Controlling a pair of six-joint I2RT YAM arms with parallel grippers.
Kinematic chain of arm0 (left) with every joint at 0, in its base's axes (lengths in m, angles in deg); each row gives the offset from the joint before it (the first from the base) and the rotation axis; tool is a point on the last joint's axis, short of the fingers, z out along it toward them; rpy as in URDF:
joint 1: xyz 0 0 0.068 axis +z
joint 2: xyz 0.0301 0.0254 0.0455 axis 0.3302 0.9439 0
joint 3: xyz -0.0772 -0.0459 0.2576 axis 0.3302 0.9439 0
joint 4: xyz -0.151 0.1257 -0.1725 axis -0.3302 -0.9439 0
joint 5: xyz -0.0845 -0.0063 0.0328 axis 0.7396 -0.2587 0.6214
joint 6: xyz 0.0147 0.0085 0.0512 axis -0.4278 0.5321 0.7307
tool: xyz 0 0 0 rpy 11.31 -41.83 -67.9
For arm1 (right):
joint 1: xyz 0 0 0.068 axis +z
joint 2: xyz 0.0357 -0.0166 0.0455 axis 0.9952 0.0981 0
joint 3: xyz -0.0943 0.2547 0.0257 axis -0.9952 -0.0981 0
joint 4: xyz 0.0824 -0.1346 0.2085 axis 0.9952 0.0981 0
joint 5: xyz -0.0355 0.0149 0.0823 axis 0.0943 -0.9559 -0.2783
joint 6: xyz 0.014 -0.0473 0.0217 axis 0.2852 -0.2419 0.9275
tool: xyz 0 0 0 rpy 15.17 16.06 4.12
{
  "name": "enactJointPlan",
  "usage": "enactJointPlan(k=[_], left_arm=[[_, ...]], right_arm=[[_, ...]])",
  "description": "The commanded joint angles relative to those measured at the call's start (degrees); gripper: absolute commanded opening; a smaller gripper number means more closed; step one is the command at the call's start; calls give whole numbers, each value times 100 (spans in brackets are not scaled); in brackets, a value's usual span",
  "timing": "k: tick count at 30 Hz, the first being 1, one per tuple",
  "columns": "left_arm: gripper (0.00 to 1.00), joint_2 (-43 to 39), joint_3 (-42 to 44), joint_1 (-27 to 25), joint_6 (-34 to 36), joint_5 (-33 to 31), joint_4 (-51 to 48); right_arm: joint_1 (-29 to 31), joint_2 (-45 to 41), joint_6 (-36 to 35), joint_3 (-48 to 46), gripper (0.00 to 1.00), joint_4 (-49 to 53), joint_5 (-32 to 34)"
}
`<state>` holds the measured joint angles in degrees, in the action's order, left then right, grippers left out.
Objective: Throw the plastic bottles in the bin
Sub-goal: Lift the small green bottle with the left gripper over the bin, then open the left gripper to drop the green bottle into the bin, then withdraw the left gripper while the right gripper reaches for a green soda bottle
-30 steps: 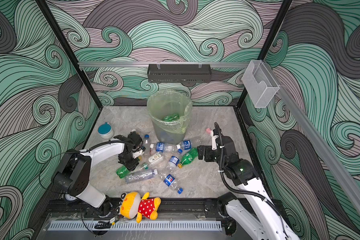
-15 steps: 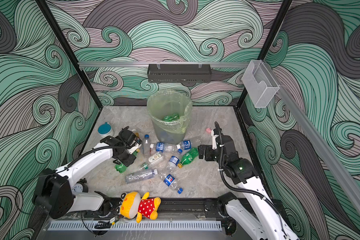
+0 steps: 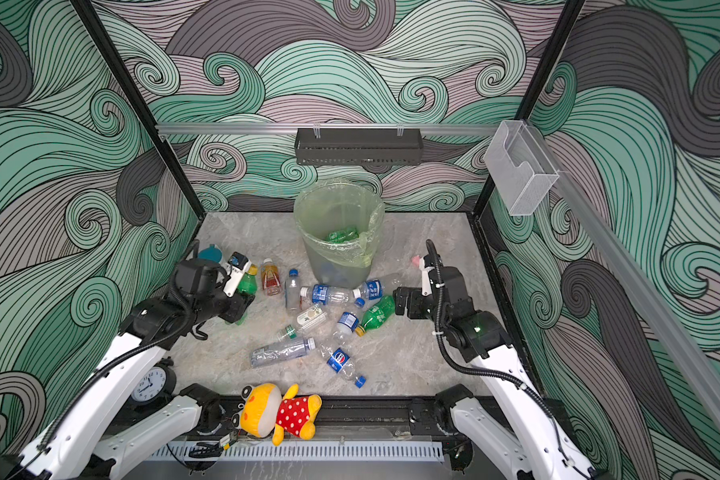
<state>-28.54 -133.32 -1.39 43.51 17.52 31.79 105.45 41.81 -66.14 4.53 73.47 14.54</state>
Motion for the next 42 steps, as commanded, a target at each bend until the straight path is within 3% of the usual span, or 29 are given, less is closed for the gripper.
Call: enactJointPlan(k=[1, 5, 9, 10, 13, 15, 17, 22, 25, 29, 37, 42], left_arm=[[54, -155, -576, 48, -419, 464, 471], [53, 495, -1468, 47, -589, 1003, 947], [52, 1978, -2683, -38, -1137, 1883, 2380], [56, 2505, -3136, -112, -1291, 2046, 2586], [91, 4025, -4704, -308, -1544, 2276, 2080], [94, 4409, -5292, -399, -1531, 2219, 1615], [96, 4176, -4936, -421, -1414, 2143, 1850], [99, 2697, -3080, -408, -1302, 1461, 2739], [99, 2052, -2538, -393, -1495, 643, 2242], [99, 1314, -1935, -379, -1362, 42, 1558], [99, 43, -700, -376, -1362, -653, 1033], [99, -479, -206, -376, -1469, -884, 698]], right_arm=[[-34, -1, 74, 202, 100, -98, -104], [-34, -12, 97, 225, 100, -100, -111], [-34, 55, 146, 230, 100, -115, -279], [-33, 52, 182, 223, 100, -106, -356], [-36, 46, 308, 161, 100, -122, -446], [-36, 19, 323, 122, 100, -78, -504], [-44, -10, 323, 38, 100, -36, -485], [-44, 206, 300, -86, 100, -30, -410], [-43, 499, 305, 6, 100, 27, -464], [-41, 806, 354, 27, 100, 39, -446], [-9, 1217, 941, -87, 99, -67, -187], [116, 1490, 1421, -316, 91, -383, -199]])
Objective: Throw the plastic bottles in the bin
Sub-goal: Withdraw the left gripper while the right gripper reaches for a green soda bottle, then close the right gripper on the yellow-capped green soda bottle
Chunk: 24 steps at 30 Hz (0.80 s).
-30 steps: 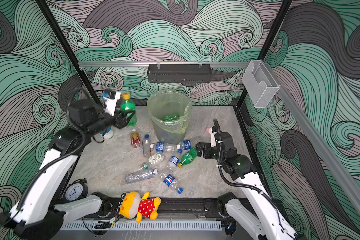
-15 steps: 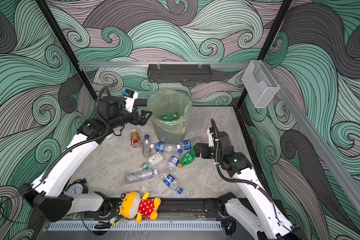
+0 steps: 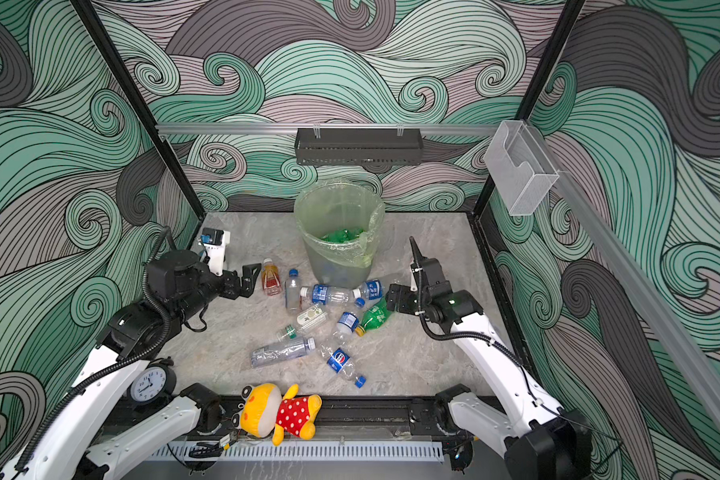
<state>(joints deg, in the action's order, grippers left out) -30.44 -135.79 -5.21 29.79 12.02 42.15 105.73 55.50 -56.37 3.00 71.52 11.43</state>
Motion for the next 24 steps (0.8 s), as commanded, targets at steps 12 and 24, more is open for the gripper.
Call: enactJointPlan(k=[12, 24], left_arm=[[99, -604, 515, 6, 80, -495, -786], [99, -572, 658, 6, 203, -526, -742]], right_arm=[[715, 924, 994, -275, 88, -652, 401], [869, 1442, 1415, -434, 84, -1114, 883]])
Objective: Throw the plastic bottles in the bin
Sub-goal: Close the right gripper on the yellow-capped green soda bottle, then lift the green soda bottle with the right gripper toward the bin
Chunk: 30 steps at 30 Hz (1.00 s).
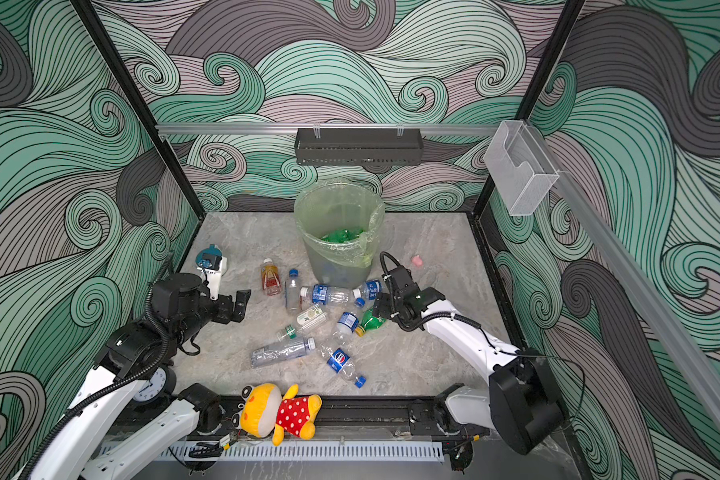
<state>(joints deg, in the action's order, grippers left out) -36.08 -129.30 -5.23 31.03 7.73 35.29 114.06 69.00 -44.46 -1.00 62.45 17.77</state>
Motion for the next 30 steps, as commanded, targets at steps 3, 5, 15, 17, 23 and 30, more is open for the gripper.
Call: enactJointPlan(k=[3, 5, 15, 17, 23, 30], left_arm=[[99, 43, 29, 12, 95, -96, -39], [99, 87, 39, 16, 113, -96, -30], [99, 166, 25, 8, 184, -37, -108], [99, 127, 55, 14, 185, -50, -133], [99, 97, 109, 10, 194, -77, -162], [98, 263, 69, 13, 195, 71, -59]], right_arm=[[49, 280, 261, -34, 84, -351, 274], [56, 446, 298, -42, 83, -485, 295], [72, 1181, 369, -68, 73, -936, 121], [66, 1301, 360, -99, 73, -958, 102], [76, 1472, 319, -216, 70, -952, 115], [64, 1401, 94, -316, 61, -700, 373]])
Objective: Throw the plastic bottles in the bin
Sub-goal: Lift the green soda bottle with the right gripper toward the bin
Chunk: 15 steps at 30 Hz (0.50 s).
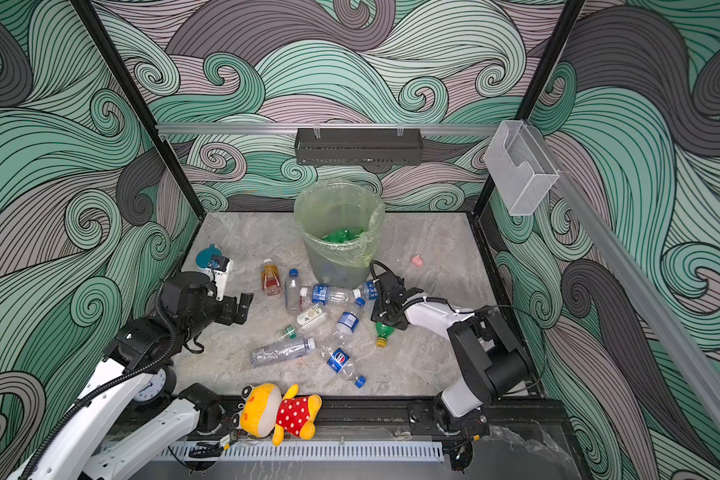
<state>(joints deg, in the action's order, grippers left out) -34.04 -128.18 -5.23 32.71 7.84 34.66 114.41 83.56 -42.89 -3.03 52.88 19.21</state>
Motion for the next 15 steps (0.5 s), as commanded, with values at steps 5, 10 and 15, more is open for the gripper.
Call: enactJointPlan(k=[5, 10, 15], left_arm=[[98, 135, -45, 12, 34, 75, 86], [97, 185, -8, 9, 43, 111, 60], [97, 211, 42, 8, 17, 129, 108]], right_arm=[[14, -644, -453, -155, 56, 578, 376], [-113, -1647, -877, -58, 54, 1097, 327], [-409, -2728, -1349, 307, 51, 1569, -23]])
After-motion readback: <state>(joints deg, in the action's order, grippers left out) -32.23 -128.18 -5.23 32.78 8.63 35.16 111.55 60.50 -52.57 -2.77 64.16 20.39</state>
